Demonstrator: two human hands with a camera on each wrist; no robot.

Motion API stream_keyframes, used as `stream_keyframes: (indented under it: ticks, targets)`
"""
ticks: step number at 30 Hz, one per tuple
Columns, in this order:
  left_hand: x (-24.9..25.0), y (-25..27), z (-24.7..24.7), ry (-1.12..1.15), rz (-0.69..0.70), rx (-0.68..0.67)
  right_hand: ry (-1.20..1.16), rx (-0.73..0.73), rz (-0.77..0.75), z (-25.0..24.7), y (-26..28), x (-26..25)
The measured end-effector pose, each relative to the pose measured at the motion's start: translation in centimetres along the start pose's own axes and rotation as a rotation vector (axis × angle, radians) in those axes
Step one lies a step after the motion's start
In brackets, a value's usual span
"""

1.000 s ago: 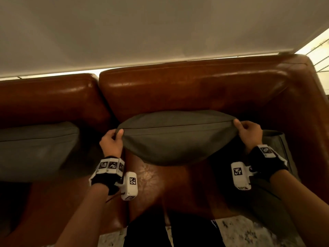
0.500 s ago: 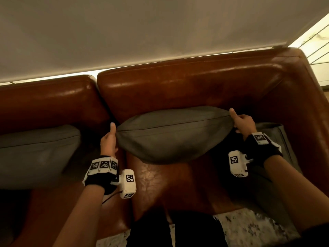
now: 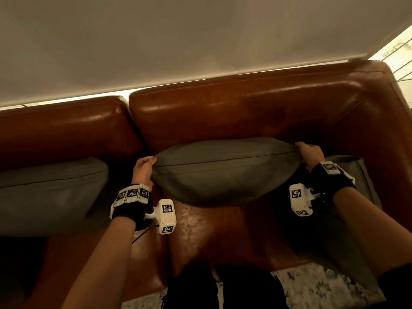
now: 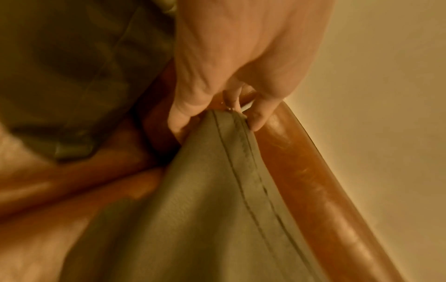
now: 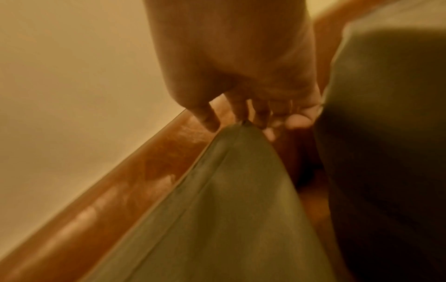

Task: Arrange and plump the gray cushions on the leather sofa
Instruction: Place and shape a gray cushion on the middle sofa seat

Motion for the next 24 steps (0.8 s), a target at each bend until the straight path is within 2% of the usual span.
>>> stream_keyframes:
  ticks: [3,5,9,12,14,17,19,21,22,24]
  targets:
    - [0.3,-0.1,-0.4,-0.243,0.035,0.069,0.226,-0.064,-0.05,1.9,0.3,-1.9]
    - [0.4,0.0,-0.5,-0.314,0.038,0.106,0.319,-0.12,-0.105,3.9,0.8,-3.6]
    - [0.8,-0.6,-0.7,-0.307,0.051,0.163,0.403,-0.086,-0.146,5.6,-0.1,-5.3]
    - [0.9,-1.2,-0.7,-0.305,0.07,0.155,0.419,-0.003,-0.171,5.5,-1.2,-5.5]
    - [0.9,-1.5,-0.6,-0.283,0.075,0.136,0.459,-0.025,-0.228,5.6,-1.2,-5.6]
    - [0.1,-2.0,-0.6,-0.201,0.067,0.1,0.375,-0.099,-0.232,3.9,-0.5,-5.1]
    - [-0.2,-1.8,-0.7,-0.194,0.083,0.122,0.34,-0.125,-0.116,1.6,-0.1,-3.6]
    - [0.0,-1.2,-0.6,-0.318,0.15,0.192,0.218,-0.233,0.031,0.4,0.6,-0.9]
    - [0.3,-0.5,-0.6,-0.398,0.19,0.238,0.172,-0.26,0.034,0.1,0.9,0.0]
    - [0.8,0.4,-0.6,-0.47,0.247,0.289,0.182,-0.206,-0.083,-0.6,0.9,0.0]
Point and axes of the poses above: each hand's wrist, its own y-axis away from the middle knuckle, its own z-axis out of the palm, x = y × z, the point moved 7 cm from there along -y, towards the middle knuckle, and after that the axes turned 14 degrees about -y, right-handed, at the moved point
